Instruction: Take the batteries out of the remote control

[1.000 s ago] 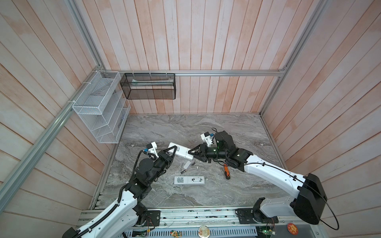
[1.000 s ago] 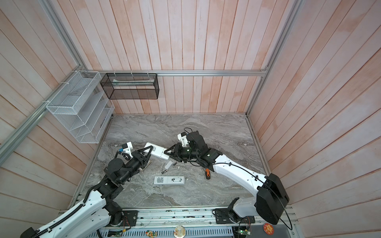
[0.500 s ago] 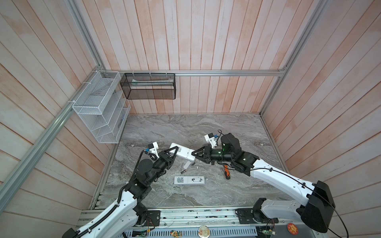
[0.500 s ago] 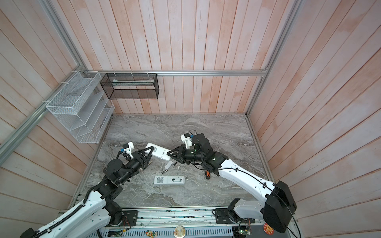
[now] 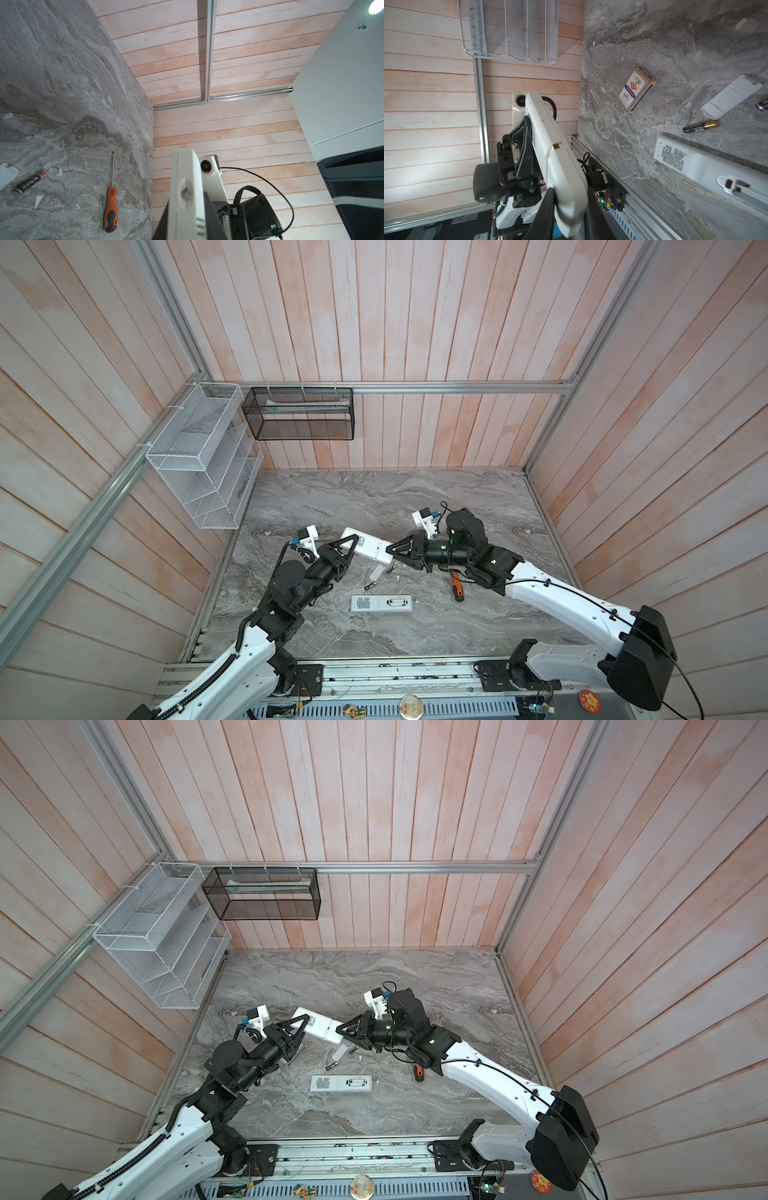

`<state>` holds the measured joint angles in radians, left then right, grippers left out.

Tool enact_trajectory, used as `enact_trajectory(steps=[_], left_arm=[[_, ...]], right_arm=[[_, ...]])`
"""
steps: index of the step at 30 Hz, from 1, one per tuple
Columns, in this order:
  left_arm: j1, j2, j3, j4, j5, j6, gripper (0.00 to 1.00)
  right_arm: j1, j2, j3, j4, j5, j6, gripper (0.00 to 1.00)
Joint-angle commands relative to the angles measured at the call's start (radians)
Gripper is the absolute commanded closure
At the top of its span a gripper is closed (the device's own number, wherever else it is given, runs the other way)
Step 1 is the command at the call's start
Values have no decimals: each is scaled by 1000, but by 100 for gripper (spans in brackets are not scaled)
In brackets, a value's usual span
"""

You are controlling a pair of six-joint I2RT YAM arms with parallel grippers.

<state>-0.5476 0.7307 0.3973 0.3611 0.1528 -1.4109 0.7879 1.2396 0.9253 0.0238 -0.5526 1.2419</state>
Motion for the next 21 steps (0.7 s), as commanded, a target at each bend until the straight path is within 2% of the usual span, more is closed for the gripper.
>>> enact_trajectory(steps=[1,5,14,21], left_arm=[[26,11,-36,21,-46,-1,96],[26,29,-37,46,-39,-11,97],[26,32,-35,43,-41,-11,97],[26,51,-31,59,-35,-13,97]], right_arm=[[-29,3,-20,10,34,-16,77],[-29,23,-7,25,20,-11,74],[-29,29,-9,20,18,-10,51],[-25,44,-17,29,6,0,50]])
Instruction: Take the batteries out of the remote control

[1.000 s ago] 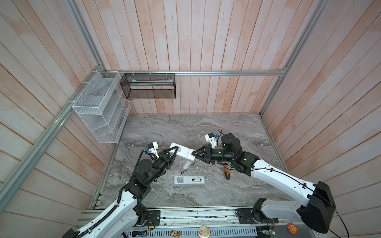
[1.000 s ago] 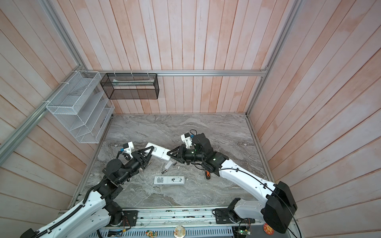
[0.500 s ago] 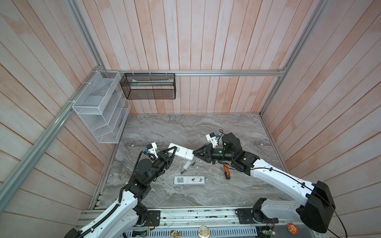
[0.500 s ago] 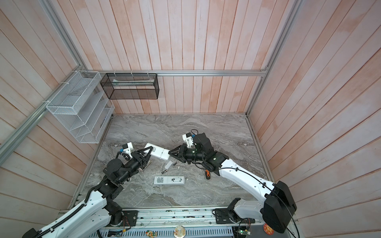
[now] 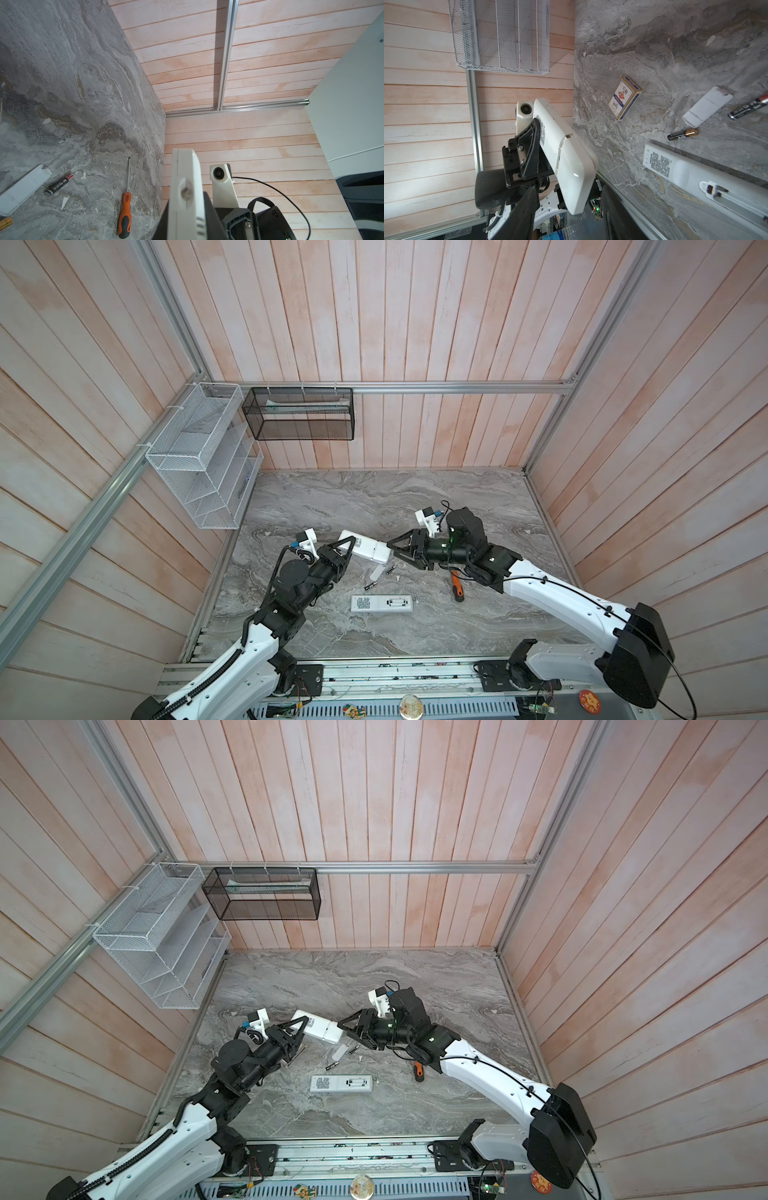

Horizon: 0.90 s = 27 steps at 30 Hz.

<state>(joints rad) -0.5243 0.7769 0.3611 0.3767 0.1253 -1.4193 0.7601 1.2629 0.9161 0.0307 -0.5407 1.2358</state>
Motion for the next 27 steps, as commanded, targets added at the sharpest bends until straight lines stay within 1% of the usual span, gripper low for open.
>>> enact_trajectory(steps=[1,11,14,23,27], left_arm=[[3,7,6,46,-7,-6,97],[3,2,4,45,-9,-7,97],[4,-1,0,41,-10,-8,97],[2,7,6,40,2,-1,97],[2,-2,16,7,1,20,97]], right_arm=[[5,27,-5,26,-10,7,50],[23,79,26,34,-27,1,53],[23,79,28,34,-18,-2,57],[23,75,35,27,-7,-4,70],[23,67,45,16,-2,-7,73]])
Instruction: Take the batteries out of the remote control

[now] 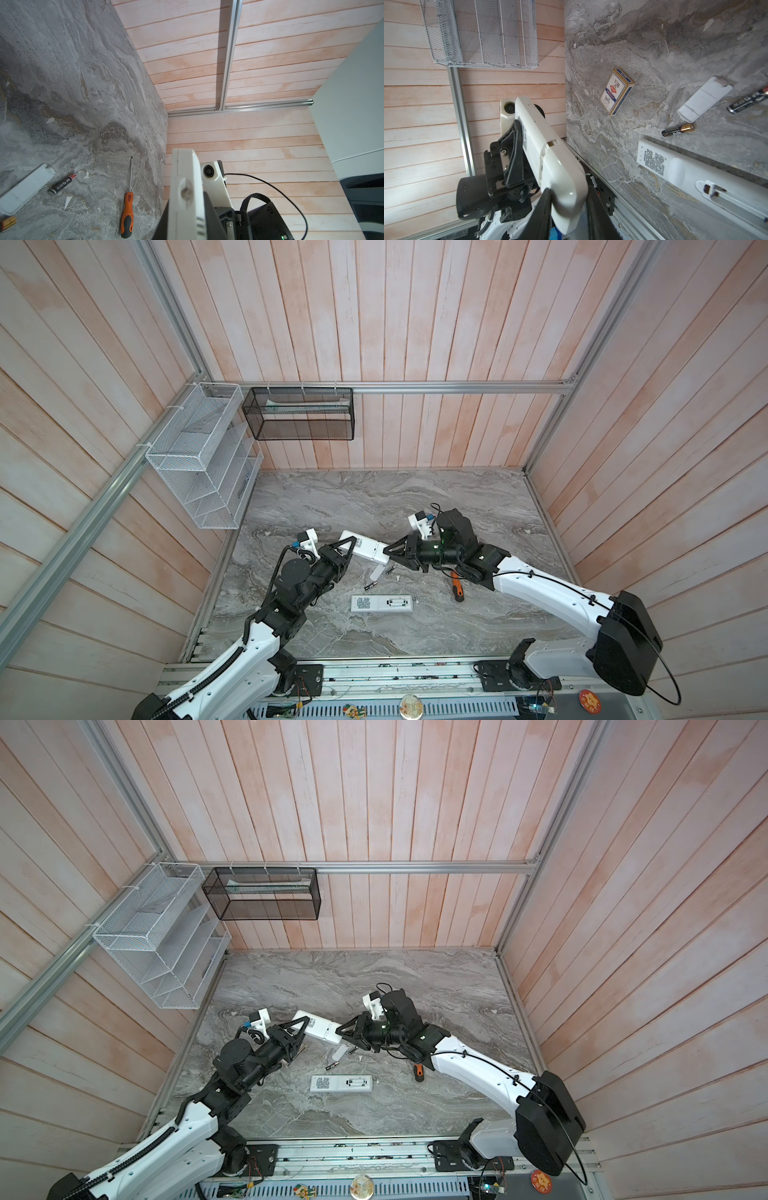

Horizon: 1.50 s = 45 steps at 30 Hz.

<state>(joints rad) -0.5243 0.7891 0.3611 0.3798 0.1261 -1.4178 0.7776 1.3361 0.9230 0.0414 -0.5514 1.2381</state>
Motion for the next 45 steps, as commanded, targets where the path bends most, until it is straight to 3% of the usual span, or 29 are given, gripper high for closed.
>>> enact_trajectory(steps=[1,14,17,31,45], left_arm=[[2,-16,19,-9,0,26,97],[3,-19,73,-131,10,131,98],[2,-31,77,-168,-1,144,98],[-7,-15,56,-91,-3,96,99],[-20,79,102,-137,-3,-15,100]], right_arm=[[6,-6,40,3,10,-11,73],[6,-3,76,-17,6,-15,74],[6,-5,86,-39,8,-25,71],[5,0,57,-8,-17,-17,69],[6,-18,-34,39,-14,-2,80]])
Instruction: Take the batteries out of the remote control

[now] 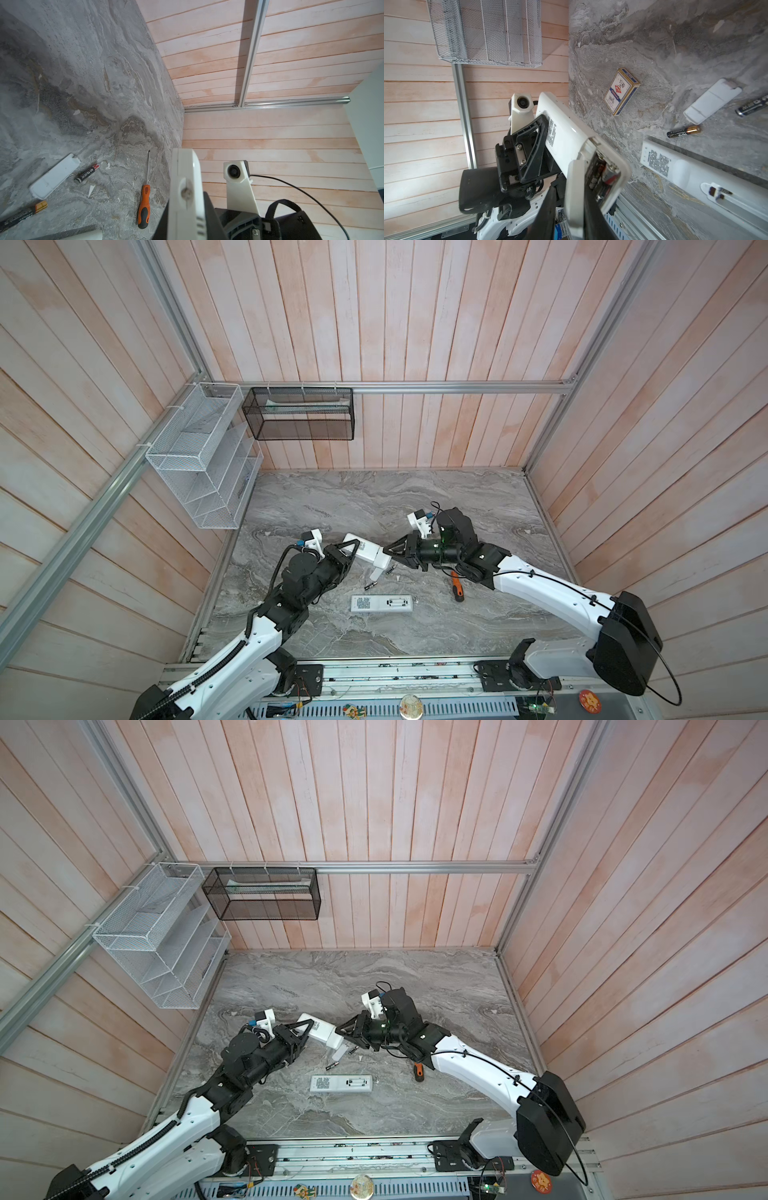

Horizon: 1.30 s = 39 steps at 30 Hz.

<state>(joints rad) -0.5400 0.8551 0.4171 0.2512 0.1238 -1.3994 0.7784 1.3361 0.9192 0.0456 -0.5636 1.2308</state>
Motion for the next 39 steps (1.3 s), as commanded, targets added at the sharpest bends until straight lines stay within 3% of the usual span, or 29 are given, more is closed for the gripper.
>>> enact_trajectory(steps=[1,15,20,23,29,39], left_arm=[[-5,19,53,-17,-1,-34,100],[25,75,17,4,25,-80,100],[62,37,-14,-48,47,-56,100],[88,-15,-62,-56,64,-59,100],[139,-144,-147,-66,160,-25,99],[199,-208,-134,-146,441,105,98]], right_arm=[[3,-22,-36,38,1,7,81],[-88,-82,-82,31,-4,-1,92],[-159,-120,-61,-64,-16,-55,92],[-205,-130,-12,-236,1,-173,92],[-222,-16,138,-665,206,-528,93],[-213,295,310,-873,461,-783,93]])
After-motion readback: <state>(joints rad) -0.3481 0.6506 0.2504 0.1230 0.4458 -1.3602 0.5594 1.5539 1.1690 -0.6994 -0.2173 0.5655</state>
